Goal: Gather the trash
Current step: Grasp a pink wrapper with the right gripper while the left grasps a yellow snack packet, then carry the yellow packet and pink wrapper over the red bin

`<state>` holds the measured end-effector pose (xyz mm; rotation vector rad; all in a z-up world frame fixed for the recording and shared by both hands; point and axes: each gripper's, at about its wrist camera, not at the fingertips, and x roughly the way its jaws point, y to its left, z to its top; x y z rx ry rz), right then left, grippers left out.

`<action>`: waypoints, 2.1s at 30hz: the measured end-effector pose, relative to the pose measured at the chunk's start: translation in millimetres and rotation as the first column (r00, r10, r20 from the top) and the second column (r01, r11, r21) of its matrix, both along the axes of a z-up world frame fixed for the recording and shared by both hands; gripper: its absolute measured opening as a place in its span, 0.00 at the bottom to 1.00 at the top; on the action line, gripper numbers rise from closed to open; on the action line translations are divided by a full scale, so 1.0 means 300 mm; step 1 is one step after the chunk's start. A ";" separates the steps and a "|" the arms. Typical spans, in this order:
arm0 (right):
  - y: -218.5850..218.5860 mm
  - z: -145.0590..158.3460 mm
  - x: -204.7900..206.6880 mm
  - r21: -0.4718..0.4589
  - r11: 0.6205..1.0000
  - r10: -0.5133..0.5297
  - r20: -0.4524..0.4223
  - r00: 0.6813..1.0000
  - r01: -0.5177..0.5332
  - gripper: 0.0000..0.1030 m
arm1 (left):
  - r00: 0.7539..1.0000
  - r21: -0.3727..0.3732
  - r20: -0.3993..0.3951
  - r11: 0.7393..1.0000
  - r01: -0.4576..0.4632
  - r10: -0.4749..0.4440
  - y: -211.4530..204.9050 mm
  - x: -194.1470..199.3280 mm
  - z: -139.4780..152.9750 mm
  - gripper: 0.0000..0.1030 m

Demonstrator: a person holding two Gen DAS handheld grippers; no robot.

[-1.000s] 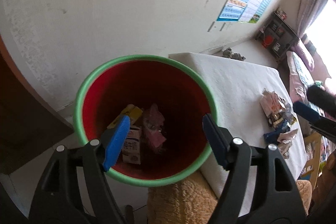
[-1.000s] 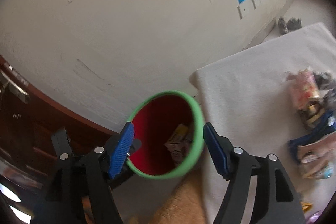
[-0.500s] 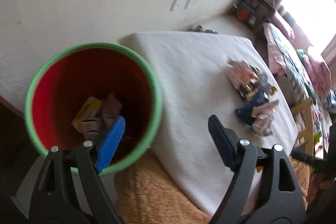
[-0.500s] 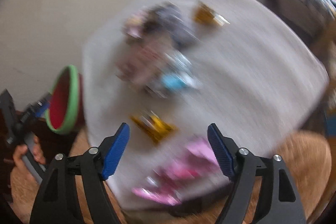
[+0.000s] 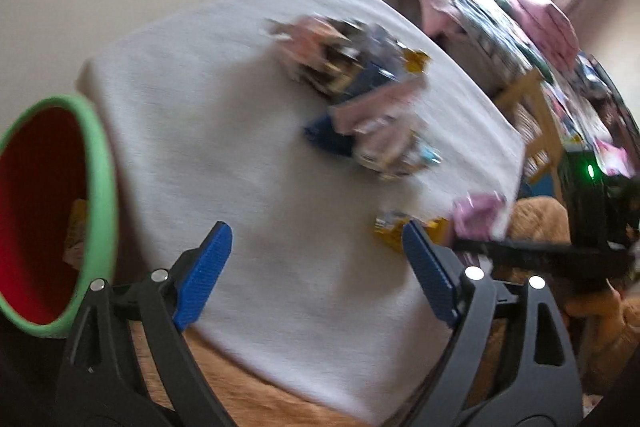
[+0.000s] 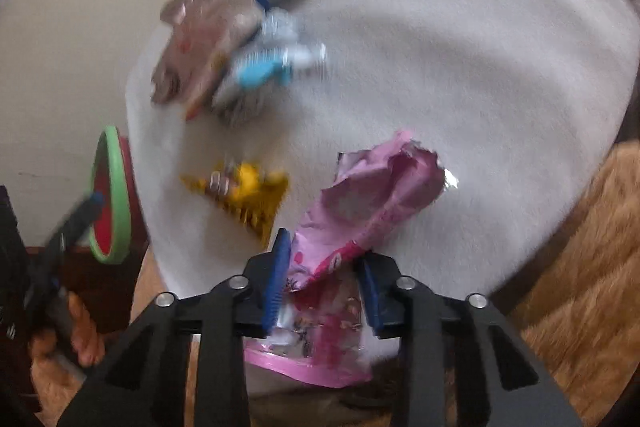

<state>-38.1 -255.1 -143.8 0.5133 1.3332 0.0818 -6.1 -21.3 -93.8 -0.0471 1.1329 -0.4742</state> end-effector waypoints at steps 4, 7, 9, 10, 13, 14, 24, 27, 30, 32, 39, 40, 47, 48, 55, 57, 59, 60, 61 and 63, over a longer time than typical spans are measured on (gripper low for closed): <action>-0.041 0.073 0.038 -0.174 0.983 -0.019 0.163 0.986 0.048 0.25 | 0.994 -0.053 -0.097 0.998 0.046 -0.050 -0.077 0.017 -0.049 0.82; -0.085 0.049 0.034 -0.177 0.981 -0.052 0.173 0.983 0.083 0.26 | 0.977 -0.075 -0.202 0.996 0.049 -0.063 -0.144 0.029 -0.113 0.82; -0.098 0.032 0.024 -0.155 0.983 -0.073 0.161 0.984 0.099 0.26 | 0.969 -0.085 -0.234 0.995 0.060 -0.079 -0.184 0.022 -0.137 0.82; -0.105 0.032 0.023 -0.149 0.983 -0.079 0.162 0.984 0.103 0.26 | 0.965 -0.083 -0.246 0.994 0.072 -0.090 -0.212 0.021 -0.147 0.82; -0.105 0.038 0.017 -0.145 0.985 -0.071 0.176 0.982 0.097 0.27 | 0.967 -0.054 -0.222 0.992 0.112 -0.121 -0.278 0.021 -0.150 0.82; -0.102 0.041 0.018 -0.145 0.985 -0.064 0.178 0.982 0.090 0.28 | 0.968 -0.044 -0.216 0.992 0.117 -0.124 -0.293 0.026 -0.152 0.82; -0.122 0.031 0.009 -0.120 0.988 -0.076 0.174 0.982 0.098 0.28 | 0.964 0.060 -0.210 0.982 0.180 -0.164 -0.318 0.043 -0.211 0.44; -0.115 0.031 0.017 -0.124 0.988 -0.066 0.174 0.982 0.089 0.29 | 0.969 0.054 -0.206 0.987 0.150 -0.136 -0.255 0.051 -0.195 0.39; -0.110 0.028 0.021 -0.127 0.989 -0.059 0.172 0.983 0.081 0.29 | 0.977 0.068 -0.188 0.991 0.111 -0.096 -0.190 0.065 -0.179 0.36; -0.108 0.025 0.023 -0.127 0.989 -0.058 0.171 0.984 0.081 0.29 | 0.982 0.060 -0.181 0.996 0.073 -0.061 -0.153 0.071 -0.172 0.26; -0.101 0.026 0.021 -0.123 0.990 -0.049 0.175 0.983 0.071 0.29 | 0.987 0.063 -0.158 0.998 0.001 0.009 -0.083 0.079 -0.167 0.24; -0.099 0.026 0.020 -0.117 0.991 -0.046 0.177 0.983 0.067 0.29 | 0.988 0.068 -0.153 0.998 0.004 0.007 -0.084 0.076 -0.166 0.25; -0.072 0.037 0.020 -0.116 0.993 -0.011 0.193 0.981 0.034 0.54 | 0.994 0.089 -0.103 0.996 -0.022 0.031 -0.083 0.077 -0.152 0.51; -0.073 0.033 0.021 -0.115 0.993 -0.013 0.186 0.982 0.035 0.56 | 0.994 0.092 -0.102 0.995 -0.025 0.035 -0.082 0.079 -0.155 0.53; -0.057 0.011 0.030 -0.125 0.992 0.012 0.149 0.989 0.007 0.52 | 0.990 0.105 -0.139 0.995 0.004 0.010 -0.090 0.072 -0.186 0.46; -0.044 0.003 0.033 -0.131 0.991 0.035 0.133 0.991 -0.017 0.34 | 0.991 0.110 -0.133 0.994 0.015 0.000 -0.100 0.068 -0.185 0.43; -0.033 0.004 0.030 -0.135 0.990 0.050 0.133 0.990 -0.032 0.20 | 0.992 0.112 -0.124 0.993 0.025 -0.011 -0.103 0.064 -0.176 0.40; -0.031 0.015 0.027 -0.143 0.989 0.052 0.146 0.988 -0.030 0.19 | 0.993 0.109 -0.120 0.994 0.027 -0.013 -0.102 0.063 -0.170 0.38; -0.031 0.022 0.024 -0.144 0.989 0.052 0.156 0.986 -0.029 0.17 | 0.993 0.102 -0.119 0.994 0.028 -0.015 -0.099 0.063 -0.165 0.24; -0.031 0.044 0.015 -0.151 0.988 0.047 0.179 0.983 -0.020 0.16 | 0.994 0.094 -0.108 0.996 0.009 0.001 -0.085 0.066 -0.145 0.24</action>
